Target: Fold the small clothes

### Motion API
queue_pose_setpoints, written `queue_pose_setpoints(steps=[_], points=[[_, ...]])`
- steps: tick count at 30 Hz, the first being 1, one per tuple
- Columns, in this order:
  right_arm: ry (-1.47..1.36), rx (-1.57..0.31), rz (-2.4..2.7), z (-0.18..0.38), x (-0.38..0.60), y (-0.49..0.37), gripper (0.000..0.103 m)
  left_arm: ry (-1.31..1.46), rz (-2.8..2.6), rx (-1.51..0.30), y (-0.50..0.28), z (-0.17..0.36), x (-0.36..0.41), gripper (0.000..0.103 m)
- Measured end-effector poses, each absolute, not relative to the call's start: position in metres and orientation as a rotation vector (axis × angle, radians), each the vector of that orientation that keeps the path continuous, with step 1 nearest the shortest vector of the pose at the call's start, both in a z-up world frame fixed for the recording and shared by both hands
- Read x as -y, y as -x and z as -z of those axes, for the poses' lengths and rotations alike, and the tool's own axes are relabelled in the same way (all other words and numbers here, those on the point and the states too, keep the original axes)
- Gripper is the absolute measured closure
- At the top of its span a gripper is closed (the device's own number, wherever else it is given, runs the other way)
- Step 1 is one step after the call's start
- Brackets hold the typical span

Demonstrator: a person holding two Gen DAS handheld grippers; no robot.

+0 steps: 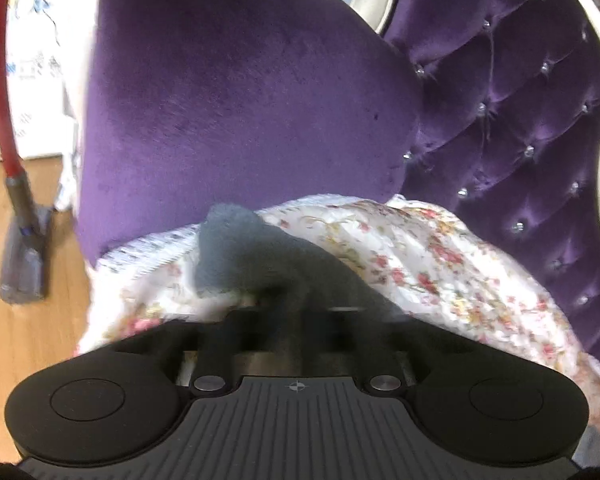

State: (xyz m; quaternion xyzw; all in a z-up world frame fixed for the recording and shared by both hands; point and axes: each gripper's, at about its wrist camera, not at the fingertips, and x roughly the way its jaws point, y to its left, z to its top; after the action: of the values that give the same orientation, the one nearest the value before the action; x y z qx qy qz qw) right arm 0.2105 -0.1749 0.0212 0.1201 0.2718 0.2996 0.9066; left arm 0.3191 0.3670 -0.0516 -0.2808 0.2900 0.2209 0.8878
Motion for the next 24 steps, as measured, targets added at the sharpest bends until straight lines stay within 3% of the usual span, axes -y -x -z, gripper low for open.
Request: queue_pose_setpoints(steps=[5, 10, 16, 24], points=[[-0.241, -0.576, -0.561, -0.017, 0.182, -0.216, 0.001, 0.482, -0.433, -0.501, -0.307, 0.015, -0.339, 0.097], [-0.193, -0.591, -0.472, -0.011, 0.19, -0.222, 0.001, 0.277, -0.266, -0.417, -0.29, -0.059, -0.279, 0.097], [-0.174, -0.625, -0.389, -0.009, 0.204, -0.227, 0.001, 0.241, -0.041, -0.334, -0.282, -0.139, -0.191, 0.097], [-0.181, -0.632, -0.258, -0.012, 0.24, -0.235, 0.001, 0.269, 0.268, -0.362, -0.307, -0.148, -0.048, 0.096]])
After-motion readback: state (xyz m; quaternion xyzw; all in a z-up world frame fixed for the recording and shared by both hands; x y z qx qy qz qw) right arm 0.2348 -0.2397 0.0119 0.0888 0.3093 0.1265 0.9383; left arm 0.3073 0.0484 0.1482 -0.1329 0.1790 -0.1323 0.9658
